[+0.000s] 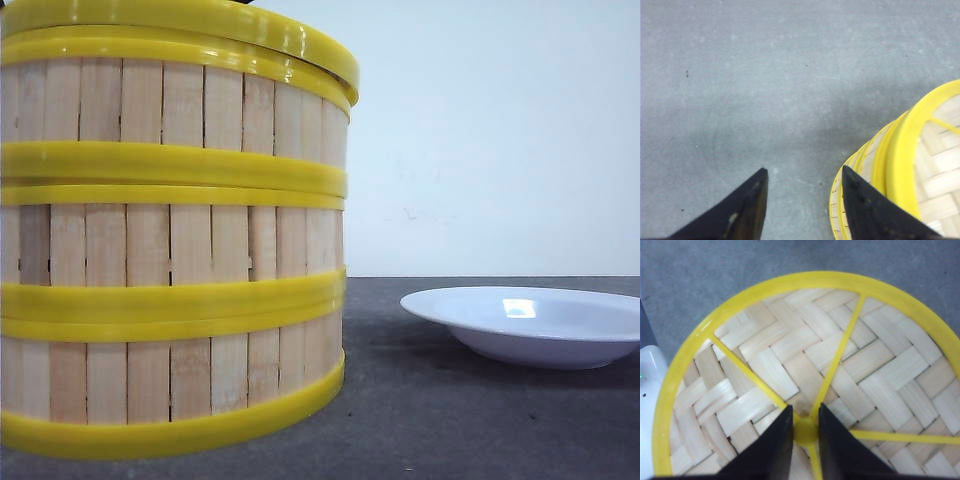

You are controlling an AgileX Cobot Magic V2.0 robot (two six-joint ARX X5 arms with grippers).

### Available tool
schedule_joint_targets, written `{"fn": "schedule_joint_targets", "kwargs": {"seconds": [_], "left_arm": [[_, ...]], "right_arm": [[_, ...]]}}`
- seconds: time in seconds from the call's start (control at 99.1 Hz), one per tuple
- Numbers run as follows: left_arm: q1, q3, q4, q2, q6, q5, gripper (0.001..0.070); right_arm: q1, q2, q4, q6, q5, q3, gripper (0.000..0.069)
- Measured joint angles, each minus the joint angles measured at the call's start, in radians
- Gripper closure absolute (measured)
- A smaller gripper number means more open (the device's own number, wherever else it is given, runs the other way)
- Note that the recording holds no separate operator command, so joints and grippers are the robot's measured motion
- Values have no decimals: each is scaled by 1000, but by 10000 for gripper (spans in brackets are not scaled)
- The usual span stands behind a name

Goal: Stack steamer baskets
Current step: 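Carry the woven lid over the stack and lower it onto the top basket, then open the right gripper and raise it away from the lid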

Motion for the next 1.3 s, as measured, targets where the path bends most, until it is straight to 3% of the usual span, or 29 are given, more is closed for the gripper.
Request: {"fn": "schedule_joint_targets", "kwargs": {"seconds": [0.666, 0.726, 0.867, 0.938, 1.12, 1.301], "left_arm": [[0, 0, -2, 1, 0, 0, 433], [0, 0, -3, 1, 0, 0, 433], [0, 0, -2, 1, 0, 0, 433], [0, 0, -2, 1, 0, 0, 433], [0, 0, -2, 1, 0, 0, 433], [0, 0, -3, 1, 0, 3, 433]], "right_arm": [[5, 29, 5, -9, 12, 8, 631], [5, 30, 6, -9, 13, 8, 599], [6, 30, 7, -9, 20, 8, 425], [5, 24, 9, -9, 23, 8, 375], [-8, -74, 25, -9, 37, 8, 349], [-73, -264, 10, -9, 150, 15, 348]]}}
